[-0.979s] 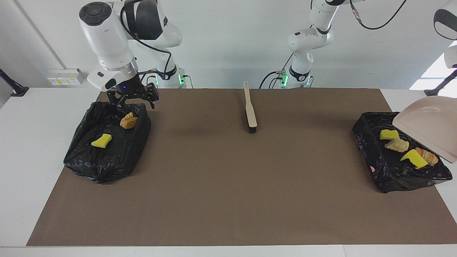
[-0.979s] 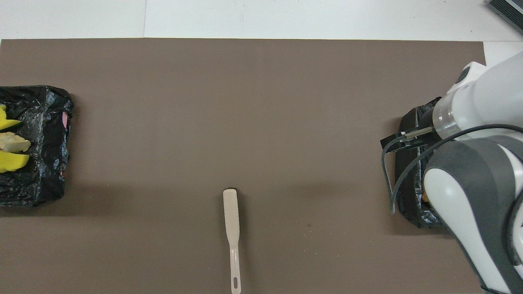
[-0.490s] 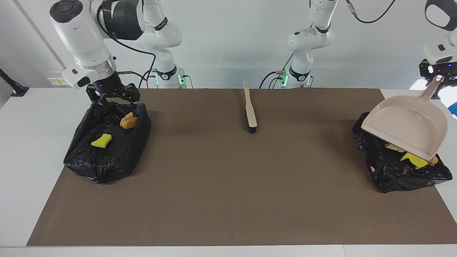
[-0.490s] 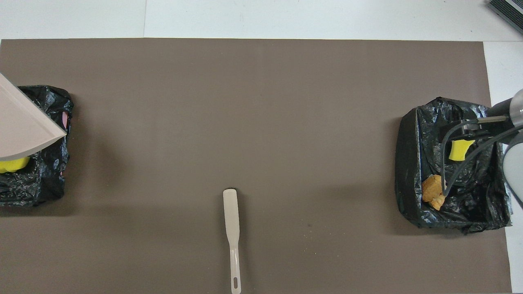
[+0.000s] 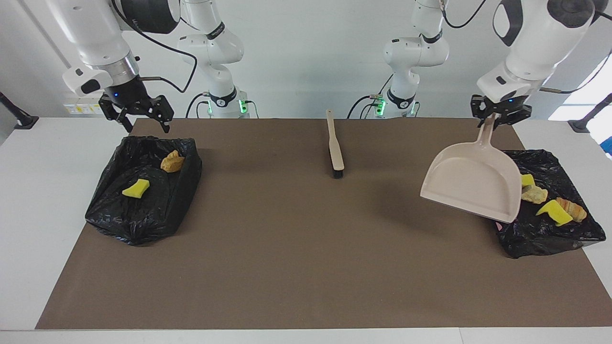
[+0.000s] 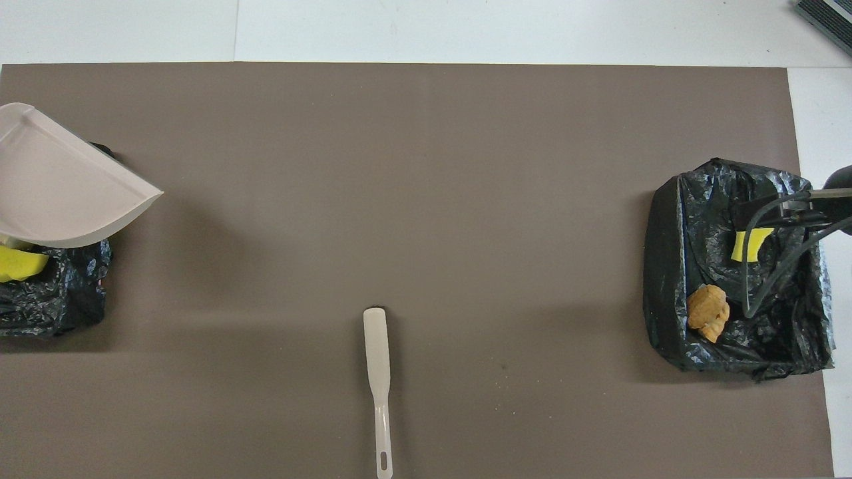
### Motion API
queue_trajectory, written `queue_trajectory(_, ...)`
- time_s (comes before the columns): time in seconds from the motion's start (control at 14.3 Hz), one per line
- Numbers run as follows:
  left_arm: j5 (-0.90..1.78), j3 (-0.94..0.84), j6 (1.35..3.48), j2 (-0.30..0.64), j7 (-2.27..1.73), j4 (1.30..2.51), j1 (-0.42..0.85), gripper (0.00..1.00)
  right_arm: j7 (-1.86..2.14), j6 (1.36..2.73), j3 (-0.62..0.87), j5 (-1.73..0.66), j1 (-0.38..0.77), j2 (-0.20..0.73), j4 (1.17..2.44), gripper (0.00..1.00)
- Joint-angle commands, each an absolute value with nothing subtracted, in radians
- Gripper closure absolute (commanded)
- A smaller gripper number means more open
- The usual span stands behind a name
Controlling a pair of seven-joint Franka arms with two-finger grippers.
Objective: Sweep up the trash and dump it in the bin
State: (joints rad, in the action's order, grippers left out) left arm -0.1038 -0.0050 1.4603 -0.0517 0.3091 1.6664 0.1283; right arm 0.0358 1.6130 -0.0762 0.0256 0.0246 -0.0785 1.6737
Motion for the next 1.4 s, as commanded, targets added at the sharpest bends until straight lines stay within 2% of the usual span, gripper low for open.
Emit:
queue_trajectory(0.0,0.001,0.015,1.586,-0.084,0.039,1.753,0.268,1.0,0.04,1.586,-0.083,0.012,0.014,-0.1,1.677,0.0)
queue_trajectory(0.28,0.063,0.015,1.817,-0.032,-0.22,1.812,0.441,1.0,0.038,1.552,-0.078,-0.029,-0.026,-0.109,1.678,0.0)
queue_trajectory(0.7,0.066,0.015,2.161,0.227,-0.511,1.807,0.606,1.0,0.04,1.545,-0.072,-0.021,-0.015,-0.117,1.68,0.0)
queue_trajectory(1.05,0.066,0.012,2.183,0.264,-0.479,1.831,0.623,1.0,0.04,1.545,-0.071,-0.025,-0.006,-0.117,1.68,0.0)
queue_trajectory(1.33,0.066,0.011,2.302,0.265,-0.477,1.904,0.632,1.0,0.04,1.545,-0.071,-0.025,-0.006,-0.117,1.68,0.0)
